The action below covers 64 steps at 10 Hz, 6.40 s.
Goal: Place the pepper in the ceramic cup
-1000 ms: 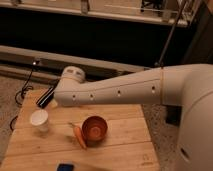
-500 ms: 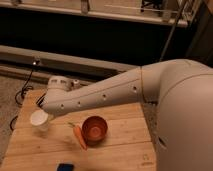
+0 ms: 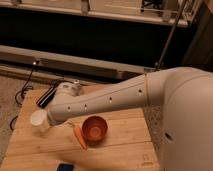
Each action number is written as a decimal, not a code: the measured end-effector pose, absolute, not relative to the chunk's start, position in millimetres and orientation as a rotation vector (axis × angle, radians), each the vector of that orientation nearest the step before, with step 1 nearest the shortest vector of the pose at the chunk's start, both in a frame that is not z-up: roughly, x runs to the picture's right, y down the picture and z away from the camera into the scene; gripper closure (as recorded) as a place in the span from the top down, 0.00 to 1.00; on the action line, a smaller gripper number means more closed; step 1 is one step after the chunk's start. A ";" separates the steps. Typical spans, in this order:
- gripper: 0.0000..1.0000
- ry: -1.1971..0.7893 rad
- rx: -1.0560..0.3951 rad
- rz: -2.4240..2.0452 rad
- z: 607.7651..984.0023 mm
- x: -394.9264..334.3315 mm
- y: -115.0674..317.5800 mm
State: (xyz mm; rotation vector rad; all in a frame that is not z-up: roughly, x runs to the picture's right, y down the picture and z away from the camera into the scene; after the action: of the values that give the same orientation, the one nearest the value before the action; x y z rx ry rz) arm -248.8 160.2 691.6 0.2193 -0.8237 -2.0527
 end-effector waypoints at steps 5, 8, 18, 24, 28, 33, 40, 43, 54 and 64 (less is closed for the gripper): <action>0.80 -0.877 0.227 -2.055 691.0 -248.8 169.8; 0.80 -0.892 0.165 -2.161 699.7 -245.1 186.9; 0.80 -0.829 -0.157 -2.244 747.2 -211.1 206.3; 0.80 -0.846 -0.238 -2.230 774.7 -201.2 231.0; 0.80 -0.819 -0.289 -2.175 790.5 -184.0 234.7; 0.51 -0.844 -0.288 -2.164 802.7 -189.2 241.0; 0.21 -0.886 -0.238 -2.168 796.5 -211.2 229.2; 0.00 -0.852 -0.072 -2.156 773.3 -245.7 172.6; 0.00 -0.676 0.414 -2.056 698.8 -346.7 16.9; 0.00 -0.718 0.640 -2.115 716.0 -412.4 72.5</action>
State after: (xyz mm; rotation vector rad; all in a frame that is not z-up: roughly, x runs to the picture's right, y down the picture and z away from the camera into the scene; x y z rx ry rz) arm -412.4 72.5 716.0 0.6400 -0.7180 -2.1150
